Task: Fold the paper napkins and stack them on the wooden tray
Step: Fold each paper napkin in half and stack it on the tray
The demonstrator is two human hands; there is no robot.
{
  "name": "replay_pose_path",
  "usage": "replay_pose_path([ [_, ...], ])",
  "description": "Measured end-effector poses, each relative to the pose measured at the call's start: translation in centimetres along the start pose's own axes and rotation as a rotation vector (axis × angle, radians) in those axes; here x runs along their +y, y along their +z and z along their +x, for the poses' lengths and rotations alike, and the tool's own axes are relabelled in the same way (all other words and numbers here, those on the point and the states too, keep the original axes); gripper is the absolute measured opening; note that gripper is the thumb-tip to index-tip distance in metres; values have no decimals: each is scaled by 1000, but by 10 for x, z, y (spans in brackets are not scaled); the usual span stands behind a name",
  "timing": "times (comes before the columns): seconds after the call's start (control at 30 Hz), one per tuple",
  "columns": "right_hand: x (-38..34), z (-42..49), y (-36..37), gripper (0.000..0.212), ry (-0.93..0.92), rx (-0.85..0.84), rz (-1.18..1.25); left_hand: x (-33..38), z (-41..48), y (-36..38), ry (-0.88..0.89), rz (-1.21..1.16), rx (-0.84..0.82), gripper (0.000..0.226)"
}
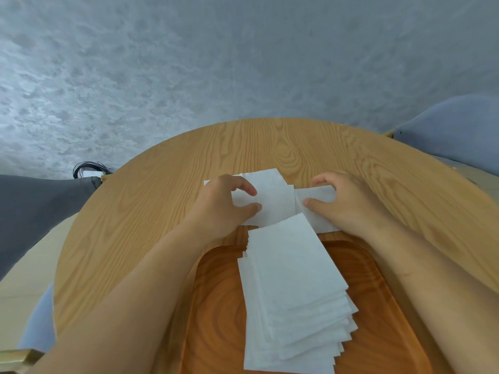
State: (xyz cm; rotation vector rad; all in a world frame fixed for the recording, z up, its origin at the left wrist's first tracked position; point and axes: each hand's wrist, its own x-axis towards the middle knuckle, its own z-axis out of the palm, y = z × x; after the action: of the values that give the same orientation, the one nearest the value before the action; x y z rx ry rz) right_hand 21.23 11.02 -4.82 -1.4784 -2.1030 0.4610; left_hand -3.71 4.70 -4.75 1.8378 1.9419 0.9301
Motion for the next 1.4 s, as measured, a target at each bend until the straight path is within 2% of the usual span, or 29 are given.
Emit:
replay_pose_path([
  [0.07, 3, 1, 0, 53, 47, -12, -46, -1, 1, 1, -25, 62, -27, 28],
  [0.2, 2, 1, 3, 49, 29, -3, 4, -2, 0, 1, -33, 114, -63, 39],
  [0.5, 1, 3, 9, 34, -24, -9, 1, 4, -1, 1, 63, 13, -76, 36],
  [0.7, -3, 4, 14, 13, 21, -16, 296, 5, -2, 1, 85, -3, -76, 32],
  [0.77, -4, 4, 16, 17, -1, -29, 330, 6, -2, 0, 84, 1, -74, 32],
  [0.9, -2, 3, 13, 49, -41, -29, 93, 5, -2, 1, 84, 10, -77, 32],
  [0.97, -3, 3, 11, 58, -24, -66, 31, 4, -2, 1, 83, 45, -79, 31],
  [1.17, -1, 3, 12, 50, -86, -48, 71, -1, 2, 0, 22, 163, -53, 41],
  [1.4, 2, 4, 19, 42, -142, -64, 190, 2, 2, -1, 14, 139, -49, 54],
])
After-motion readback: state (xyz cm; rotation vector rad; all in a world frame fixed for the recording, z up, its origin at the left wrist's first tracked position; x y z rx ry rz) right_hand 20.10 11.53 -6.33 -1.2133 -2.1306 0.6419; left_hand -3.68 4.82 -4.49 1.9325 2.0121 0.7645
